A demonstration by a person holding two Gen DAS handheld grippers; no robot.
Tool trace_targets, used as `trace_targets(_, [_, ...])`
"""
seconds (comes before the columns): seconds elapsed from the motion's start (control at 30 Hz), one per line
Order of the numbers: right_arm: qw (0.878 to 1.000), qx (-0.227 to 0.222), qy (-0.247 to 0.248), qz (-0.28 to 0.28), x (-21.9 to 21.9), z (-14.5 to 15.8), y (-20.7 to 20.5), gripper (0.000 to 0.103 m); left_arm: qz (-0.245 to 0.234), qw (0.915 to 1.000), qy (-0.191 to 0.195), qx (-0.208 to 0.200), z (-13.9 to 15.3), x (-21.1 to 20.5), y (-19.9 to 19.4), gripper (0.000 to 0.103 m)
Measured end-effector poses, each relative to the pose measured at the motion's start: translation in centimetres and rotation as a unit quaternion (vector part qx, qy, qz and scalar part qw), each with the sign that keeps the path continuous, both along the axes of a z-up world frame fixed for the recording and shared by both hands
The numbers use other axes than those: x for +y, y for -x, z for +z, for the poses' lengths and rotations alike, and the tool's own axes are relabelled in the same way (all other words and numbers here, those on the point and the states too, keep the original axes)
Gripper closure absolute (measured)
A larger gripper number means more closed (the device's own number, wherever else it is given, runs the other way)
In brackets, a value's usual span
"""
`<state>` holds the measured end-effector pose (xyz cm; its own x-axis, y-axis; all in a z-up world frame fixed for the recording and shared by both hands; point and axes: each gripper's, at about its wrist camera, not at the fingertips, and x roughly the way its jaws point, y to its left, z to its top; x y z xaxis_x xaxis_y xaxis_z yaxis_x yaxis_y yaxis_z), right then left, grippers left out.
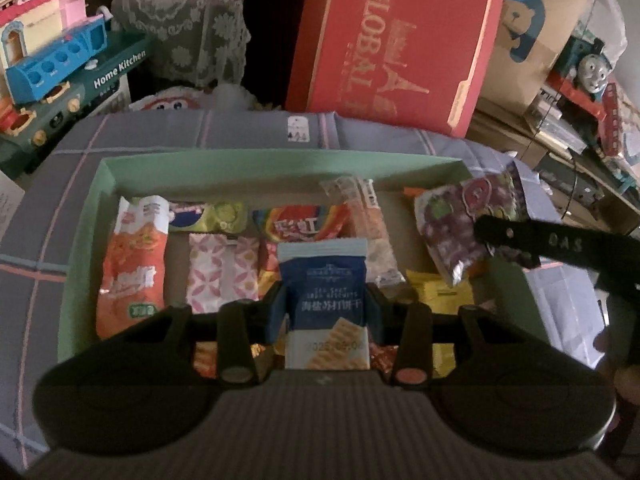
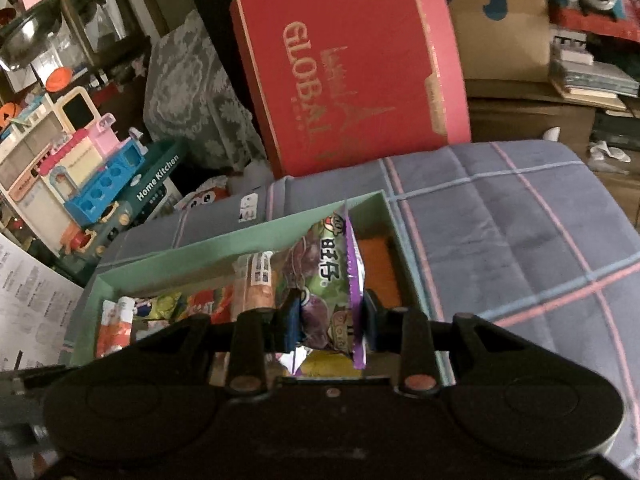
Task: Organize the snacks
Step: 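Carry the cracker packet and grape bag into the tray and open both tools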
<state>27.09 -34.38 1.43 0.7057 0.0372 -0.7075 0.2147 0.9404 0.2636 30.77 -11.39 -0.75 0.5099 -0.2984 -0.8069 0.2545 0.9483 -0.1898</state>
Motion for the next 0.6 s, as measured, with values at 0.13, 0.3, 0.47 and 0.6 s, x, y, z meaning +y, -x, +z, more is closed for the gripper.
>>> trace_targets(0.13, [1.000, 0.000, -0.005, 0.009, 0.8, -0.6, -2.0, 0.067, -0.001, 1.0000, -0.003, 0.002, -0.7, -0.4, -0.7, 0.061])
trace_targets(0.3, [1.000, -0.015, 0.005, 0.017, 1.3, -0.1, -1.7, 0.012, 0.015, 0.9993, -0.028, -0.021, -0.7, -0.7, -0.2, 0.009])
trace_targets(0.47, [1.000, -0.012, 0.015, 0.016, 1.1, 0.4, -0.6, 0.009, 0.019, 0.9993, -0.029, -0.015, -0.7, -0.7, 0.6, 0.004])
trace_targets(0.6, [1.000, -0.011, 0.022, 0.013, 0.6, 0.9, 0.8, 0.000, 0.021, 0.9992, -0.030, -0.015, -0.3, -0.5, 1.5, 0.000])
